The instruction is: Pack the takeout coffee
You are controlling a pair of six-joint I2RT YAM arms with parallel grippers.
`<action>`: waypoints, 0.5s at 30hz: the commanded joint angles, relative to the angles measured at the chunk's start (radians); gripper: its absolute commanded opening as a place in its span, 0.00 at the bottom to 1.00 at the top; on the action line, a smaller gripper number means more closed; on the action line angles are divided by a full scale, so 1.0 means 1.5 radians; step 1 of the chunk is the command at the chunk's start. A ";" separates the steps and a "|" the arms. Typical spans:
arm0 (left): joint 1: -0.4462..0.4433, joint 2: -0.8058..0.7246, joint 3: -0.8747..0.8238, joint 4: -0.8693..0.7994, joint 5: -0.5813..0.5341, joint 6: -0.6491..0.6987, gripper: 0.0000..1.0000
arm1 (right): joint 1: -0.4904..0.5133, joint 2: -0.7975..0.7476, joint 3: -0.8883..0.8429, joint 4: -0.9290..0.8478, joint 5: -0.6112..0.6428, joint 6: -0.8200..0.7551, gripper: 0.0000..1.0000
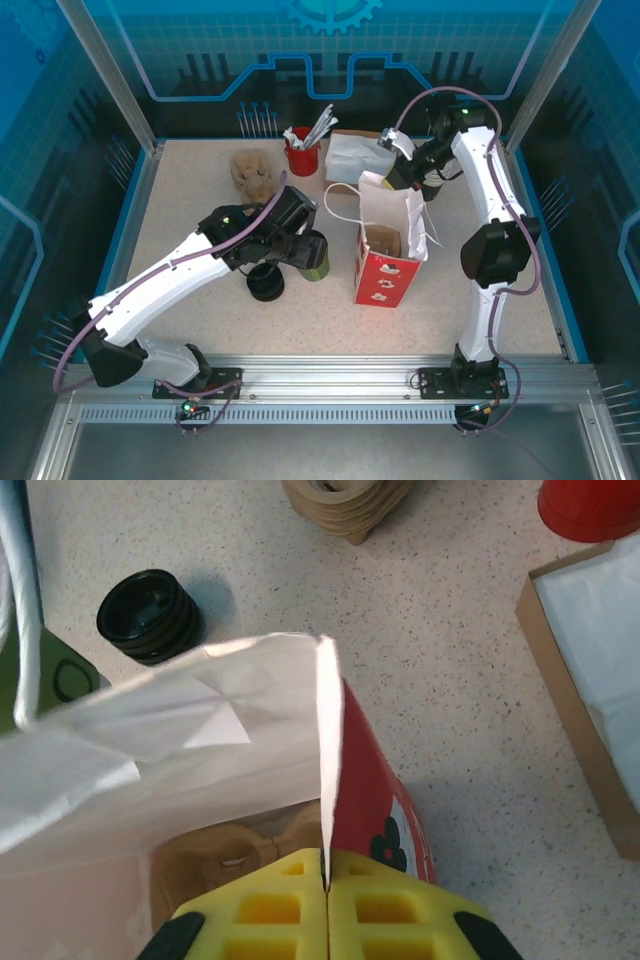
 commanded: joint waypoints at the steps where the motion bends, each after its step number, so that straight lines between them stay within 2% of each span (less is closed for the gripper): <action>1: 0.006 -0.025 0.033 -0.033 0.010 0.014 0.64 | 0.014 -0.012 0.016 0.024 0.004 0.001 0.01; 7: 0.006 -0.057 0.039 -0.036 0.021 0.006 0.64 | 0.040 -0.053 -0.007 0.075 0.044 0.039 0.00; 15: 0.006 -0.091 0.078 -0.076 0.035 0.020 0.63 | 0.059 -0.080 -0.024 0.122 0.083 0.183 0.00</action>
